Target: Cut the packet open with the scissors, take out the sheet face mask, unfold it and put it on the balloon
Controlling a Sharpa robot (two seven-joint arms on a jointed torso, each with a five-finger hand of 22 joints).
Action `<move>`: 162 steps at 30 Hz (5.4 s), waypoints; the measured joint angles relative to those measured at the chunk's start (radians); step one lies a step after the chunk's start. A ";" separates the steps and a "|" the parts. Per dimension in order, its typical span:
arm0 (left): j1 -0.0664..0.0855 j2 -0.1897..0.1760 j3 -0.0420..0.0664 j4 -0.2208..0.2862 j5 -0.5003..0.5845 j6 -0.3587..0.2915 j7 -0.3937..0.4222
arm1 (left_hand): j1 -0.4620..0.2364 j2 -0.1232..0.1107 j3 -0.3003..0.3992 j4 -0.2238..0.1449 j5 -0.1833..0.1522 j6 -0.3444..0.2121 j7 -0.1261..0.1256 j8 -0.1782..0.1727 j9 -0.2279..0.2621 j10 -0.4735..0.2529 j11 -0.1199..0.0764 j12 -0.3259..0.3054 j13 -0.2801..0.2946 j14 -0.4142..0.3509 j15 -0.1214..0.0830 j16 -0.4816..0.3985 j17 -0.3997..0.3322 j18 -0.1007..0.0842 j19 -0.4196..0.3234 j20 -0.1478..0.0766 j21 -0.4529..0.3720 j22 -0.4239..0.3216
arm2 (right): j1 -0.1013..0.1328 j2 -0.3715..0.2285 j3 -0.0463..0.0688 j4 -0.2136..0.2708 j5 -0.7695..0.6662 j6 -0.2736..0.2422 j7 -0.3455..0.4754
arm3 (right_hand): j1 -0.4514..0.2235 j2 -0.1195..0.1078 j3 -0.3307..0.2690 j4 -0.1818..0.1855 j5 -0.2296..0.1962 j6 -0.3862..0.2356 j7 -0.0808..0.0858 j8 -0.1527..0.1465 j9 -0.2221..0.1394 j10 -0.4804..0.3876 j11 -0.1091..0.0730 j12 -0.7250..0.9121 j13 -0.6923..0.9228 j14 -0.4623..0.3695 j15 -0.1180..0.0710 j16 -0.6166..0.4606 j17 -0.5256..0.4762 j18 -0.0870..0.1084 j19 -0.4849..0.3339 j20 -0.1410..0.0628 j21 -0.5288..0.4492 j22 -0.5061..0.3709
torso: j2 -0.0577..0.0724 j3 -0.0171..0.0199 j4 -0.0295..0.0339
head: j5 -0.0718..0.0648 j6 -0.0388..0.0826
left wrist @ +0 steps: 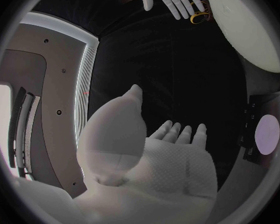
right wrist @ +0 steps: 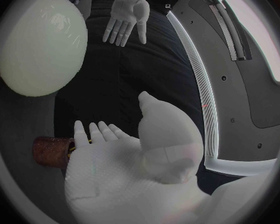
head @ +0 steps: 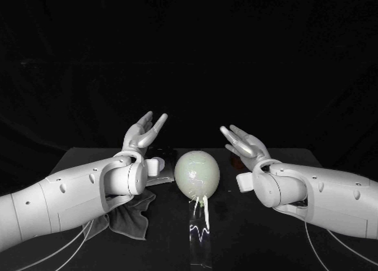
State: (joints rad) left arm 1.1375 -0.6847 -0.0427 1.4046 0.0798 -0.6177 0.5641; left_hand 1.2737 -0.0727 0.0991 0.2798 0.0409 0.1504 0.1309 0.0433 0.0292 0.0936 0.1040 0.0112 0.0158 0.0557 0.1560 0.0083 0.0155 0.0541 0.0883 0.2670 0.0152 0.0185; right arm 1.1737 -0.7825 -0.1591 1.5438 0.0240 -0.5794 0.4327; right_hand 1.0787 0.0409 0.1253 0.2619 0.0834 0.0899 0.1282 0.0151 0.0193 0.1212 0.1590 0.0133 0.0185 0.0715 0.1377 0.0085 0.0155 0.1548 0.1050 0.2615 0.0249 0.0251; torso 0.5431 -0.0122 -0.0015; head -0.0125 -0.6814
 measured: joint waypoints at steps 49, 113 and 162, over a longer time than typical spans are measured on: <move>0.020 -0.222 -0.003 0.213 -0.012 0.185 -0.009 | 0.294 -0.010 0.101 -0.010 0.005 0.746 0.078 0.281 0.146 0.986 0.043 0.161 0.048 0.954 -0.051 0.375 0.226 0.125 0.786 -0.018 0.308 0.123 | 0.189 -0.211 -0.009 -0.007 -0.477 -0.022 -0.087 | 0.314 -0.117 0.265 -0.293 0.013 0.817 0.087 0.232 0.133 0.983 -0.003 0.098 0.044 1.042 -0.035 0.310 0.173 0.023 0.721 -0.036 0.384 0.159 | 0.051 -0.0015 -0.0198 | -0.038 0.015; 0.061 -0.278 -0.003 0.302 -0.034 0.280 -0.014 | 0.275 -0.039 0.123 0.004 0.005 0.757 0.074 0.258 0.136 1.006 0.048 0.111 0.048 0.975 -0.050 0.367 0.240 0.116 0.809 -0.020 0.305 0.107 | 0.231 -0.087 -0.009 -0.062 -1.466 0.120 -0.801 | 0.260 -0.161 -0.129 0.031 0.004 0.918 -0.014 0.345 0.240 1.264 -0.115 0.063 0.236 1.396 -0.152 1.347 1.100 0.005 1.088 -0.177 1.015 0.753 | 0.107 0.0063 -0.0269 | -0.053 0.025; 0.062 -0.278 -0.003 0.296 -0.034 0.284 -0.018 | 0.275 -0.039 0.126 0.007 0.005 0.761 0.075 0.254 0.136 1.013 0.048 0.107 0.048 0.977 -0.052 0.367 0.242 0.120 0.809 -0.020 0.305 0.106 | 0.212 -0.017 -0.012 -0.141 -1.546 0.145 -0.873 | 0.459 -0.175 0.220 0.006 0.110 0.976 -0.040 0.374 0.263 1.316 -0.143 0.062 0.238 1.395 -0.181 1.421 1.204 -0.028 1.125 -0.194 1.150 0.946 | 0.101 0.0069 -0.0310 | -0.053 0.014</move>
State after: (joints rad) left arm 1.1999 -0.9624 -0.0455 1.7010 0.0460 -0.3334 0.5465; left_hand 1.5486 -0.1121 0.2252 0.2870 0.0464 0.9115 0.2056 0.2975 0.1647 1.1066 0.1519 0.1180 0.0641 1.0330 0.1044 0.3753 0.2572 0.1737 0.8969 0.2468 0.3197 0.1245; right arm 1.3861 -0.7991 -0.1708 1.4030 -1.5221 -0.4349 -0.4401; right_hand 1.5377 -0.1343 0.3448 0.2680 0.1929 1.0658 0.0882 0.3891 0.2821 1.4372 0.0161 0.0749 0.2563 1.4666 -0.0433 1.4297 1.2193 0.1270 1.2304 0.0680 1.1754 0.9707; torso 0.6445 -0.0053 -0.0325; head -0.0654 -0.6675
